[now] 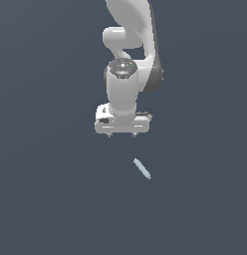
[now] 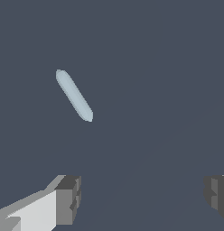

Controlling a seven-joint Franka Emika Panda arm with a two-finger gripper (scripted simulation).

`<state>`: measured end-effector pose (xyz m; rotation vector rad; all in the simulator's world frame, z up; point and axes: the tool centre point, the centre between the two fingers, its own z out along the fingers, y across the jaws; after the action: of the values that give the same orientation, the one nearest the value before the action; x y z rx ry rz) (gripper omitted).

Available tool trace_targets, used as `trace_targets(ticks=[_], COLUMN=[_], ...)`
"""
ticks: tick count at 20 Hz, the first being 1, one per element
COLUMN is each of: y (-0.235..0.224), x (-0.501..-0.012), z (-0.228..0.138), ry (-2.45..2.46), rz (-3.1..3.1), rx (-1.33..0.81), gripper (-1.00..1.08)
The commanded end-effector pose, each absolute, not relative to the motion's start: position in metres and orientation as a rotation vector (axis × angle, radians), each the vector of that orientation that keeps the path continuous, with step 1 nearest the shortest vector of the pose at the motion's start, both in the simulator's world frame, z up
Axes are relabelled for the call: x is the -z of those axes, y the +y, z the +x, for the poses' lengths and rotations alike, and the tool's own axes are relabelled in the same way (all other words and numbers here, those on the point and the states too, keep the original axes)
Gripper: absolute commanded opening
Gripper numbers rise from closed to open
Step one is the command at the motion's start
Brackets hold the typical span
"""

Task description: Pick up the object and move it to a goal position.

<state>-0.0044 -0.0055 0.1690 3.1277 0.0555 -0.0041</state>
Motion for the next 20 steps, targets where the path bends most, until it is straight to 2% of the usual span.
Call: trace_targets(ticks=[1, 10, 20], y=[-0.005, 0.023, 0.028], x=[-0.169, -0.16, -0.154], z=[-0.004, -0.009, -0.001], ry=[0.056, 0.069, 0.135], rz=[3.128, 3.149, 3.145], rx=[0.004, 0.017, 0.016], gripper=[1.0, 1.0, 1.0])
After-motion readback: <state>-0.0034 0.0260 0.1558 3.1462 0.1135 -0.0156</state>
